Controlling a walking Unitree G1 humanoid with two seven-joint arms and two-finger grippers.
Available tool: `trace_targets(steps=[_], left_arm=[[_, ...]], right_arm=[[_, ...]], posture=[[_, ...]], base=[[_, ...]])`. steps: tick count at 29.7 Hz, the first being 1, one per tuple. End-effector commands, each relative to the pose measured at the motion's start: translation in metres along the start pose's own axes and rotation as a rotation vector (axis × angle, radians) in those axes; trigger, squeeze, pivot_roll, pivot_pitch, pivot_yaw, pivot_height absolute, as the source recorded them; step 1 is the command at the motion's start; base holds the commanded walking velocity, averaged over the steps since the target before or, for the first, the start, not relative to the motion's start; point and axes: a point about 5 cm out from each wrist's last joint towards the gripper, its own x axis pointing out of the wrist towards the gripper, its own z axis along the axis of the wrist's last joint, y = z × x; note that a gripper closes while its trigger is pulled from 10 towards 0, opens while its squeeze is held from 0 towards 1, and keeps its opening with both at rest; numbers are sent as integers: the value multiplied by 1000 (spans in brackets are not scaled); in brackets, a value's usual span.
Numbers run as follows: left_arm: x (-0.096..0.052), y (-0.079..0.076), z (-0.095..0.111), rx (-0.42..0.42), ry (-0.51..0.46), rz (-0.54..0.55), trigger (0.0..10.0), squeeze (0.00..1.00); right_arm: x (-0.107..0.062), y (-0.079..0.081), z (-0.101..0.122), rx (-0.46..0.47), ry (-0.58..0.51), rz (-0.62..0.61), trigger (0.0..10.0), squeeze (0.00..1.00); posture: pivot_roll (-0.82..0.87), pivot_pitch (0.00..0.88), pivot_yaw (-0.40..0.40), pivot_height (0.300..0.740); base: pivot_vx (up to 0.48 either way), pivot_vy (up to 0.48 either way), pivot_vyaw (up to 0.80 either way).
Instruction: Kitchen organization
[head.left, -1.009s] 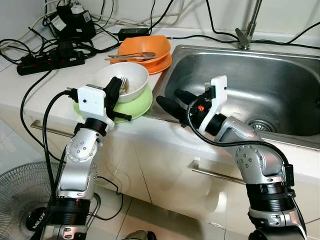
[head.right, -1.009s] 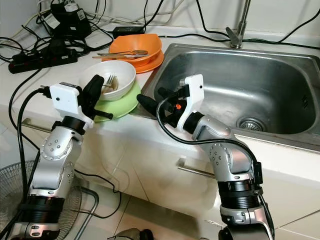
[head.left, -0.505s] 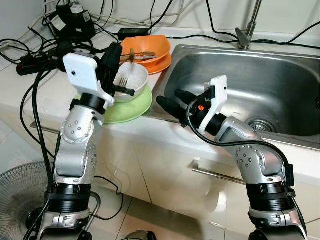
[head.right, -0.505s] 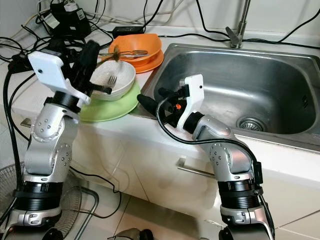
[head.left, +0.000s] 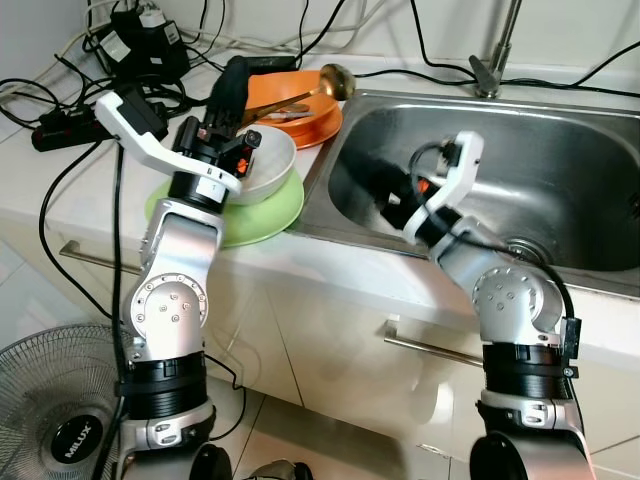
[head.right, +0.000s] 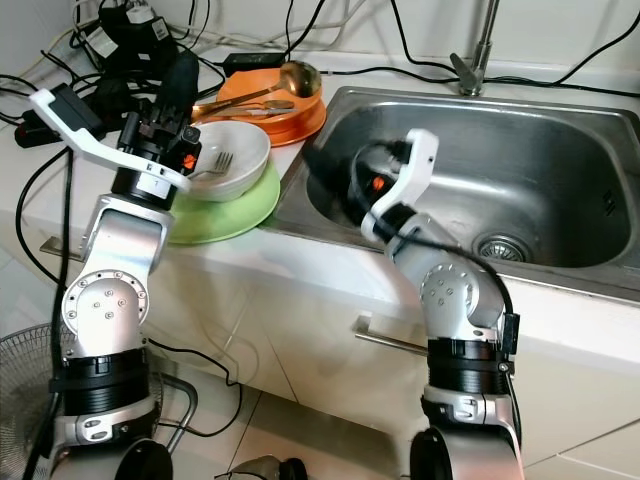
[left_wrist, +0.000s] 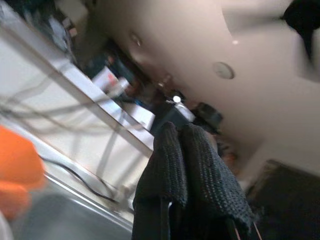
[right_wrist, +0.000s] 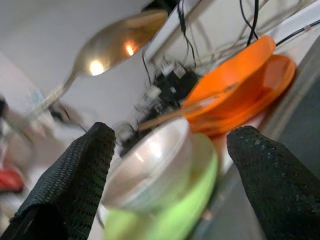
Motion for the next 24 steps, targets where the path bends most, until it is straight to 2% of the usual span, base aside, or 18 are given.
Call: trace_targets(steps=[1, 5, 11, 19, 24], left_arm=[[-4, 5, -3, -154, 23, 4, 0, 0], [-8, 11, -16, -240, 47, 40, 0, 0], [-11, 12, -24, -269, 82, 37, 0, 0], [-13, 22, -17, -282, 44, 89, 0, 0], [-14, 30, -7, -254, 3, 123, 0, 0]], right_arm=[[3, -4, 0, 90, -31, -36, 10000, 0], [8, 1, 2, 167, -57, -32, 10000, 0], [10, 7, 0, 194, -47, -13, 10000, 0], [2, 18, -1, 194, -19, 110, 10000, 0], [-8, 20, 1, 173, 1, 171, 10000, 0]], posture=[[-18, 51, 128, 740], [-19, 53, 130, 740], [-24, 55, 134, 740], [-27, 61, 135, 740], [-26, 62, 134, 740]], base=[[0, 0, 0], [0, 0, 0], [0, 0, 0], [0, 0, 0], [0, 0, 0]])
